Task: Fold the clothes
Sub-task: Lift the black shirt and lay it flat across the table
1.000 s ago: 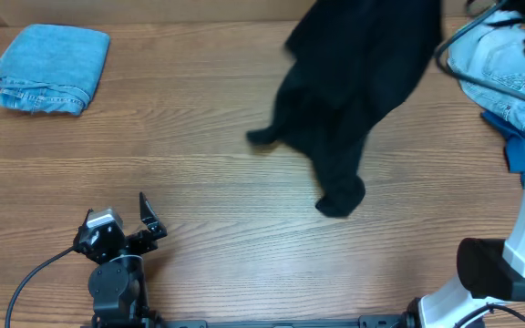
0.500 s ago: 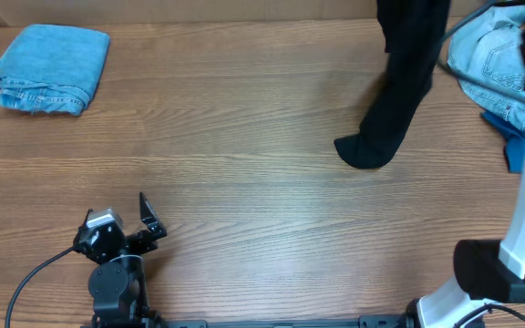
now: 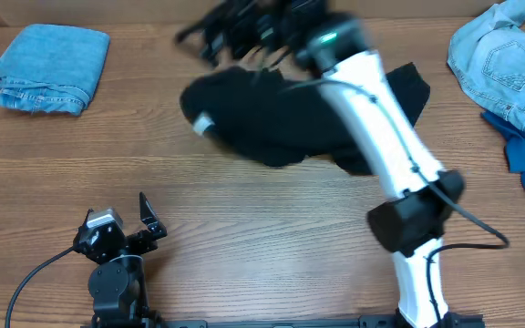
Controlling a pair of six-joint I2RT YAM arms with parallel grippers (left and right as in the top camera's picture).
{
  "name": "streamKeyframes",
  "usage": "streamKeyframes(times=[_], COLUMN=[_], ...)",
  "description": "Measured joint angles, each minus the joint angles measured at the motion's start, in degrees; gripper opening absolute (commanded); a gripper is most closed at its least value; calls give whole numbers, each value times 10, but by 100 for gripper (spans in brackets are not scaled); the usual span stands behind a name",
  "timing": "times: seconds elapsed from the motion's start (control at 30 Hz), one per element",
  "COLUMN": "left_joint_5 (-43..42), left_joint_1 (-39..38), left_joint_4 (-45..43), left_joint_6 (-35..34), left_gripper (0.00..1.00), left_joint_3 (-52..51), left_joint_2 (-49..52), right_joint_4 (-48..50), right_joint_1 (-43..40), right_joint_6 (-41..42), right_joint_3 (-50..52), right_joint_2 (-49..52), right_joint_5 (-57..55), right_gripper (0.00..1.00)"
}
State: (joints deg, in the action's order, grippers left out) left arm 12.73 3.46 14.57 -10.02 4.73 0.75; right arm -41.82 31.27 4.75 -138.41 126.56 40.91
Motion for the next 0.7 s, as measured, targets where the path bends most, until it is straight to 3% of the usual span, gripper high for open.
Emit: streamKeyframes(times=[0.13,0.27,0.7], left_joint_5=[0,0,0], left_joint_1=[0,0,0], left_joint_4=[0,0,0], left_joint_6=[0,0,0], left_gripper=[100,100,100], left_joint_3=[0,0,0], left_joint_2=[0,0,0], right_joint_4=[-20,-85,-356], right_joint_1=[42,19,-200], right_joint_6=[-18,-27,13], right_joint_3=[0,-2,-10], right_joint_2=[-15,-50,-79], right_joint_5=[-13,-50,-270], right_gripper=[100,100,100])
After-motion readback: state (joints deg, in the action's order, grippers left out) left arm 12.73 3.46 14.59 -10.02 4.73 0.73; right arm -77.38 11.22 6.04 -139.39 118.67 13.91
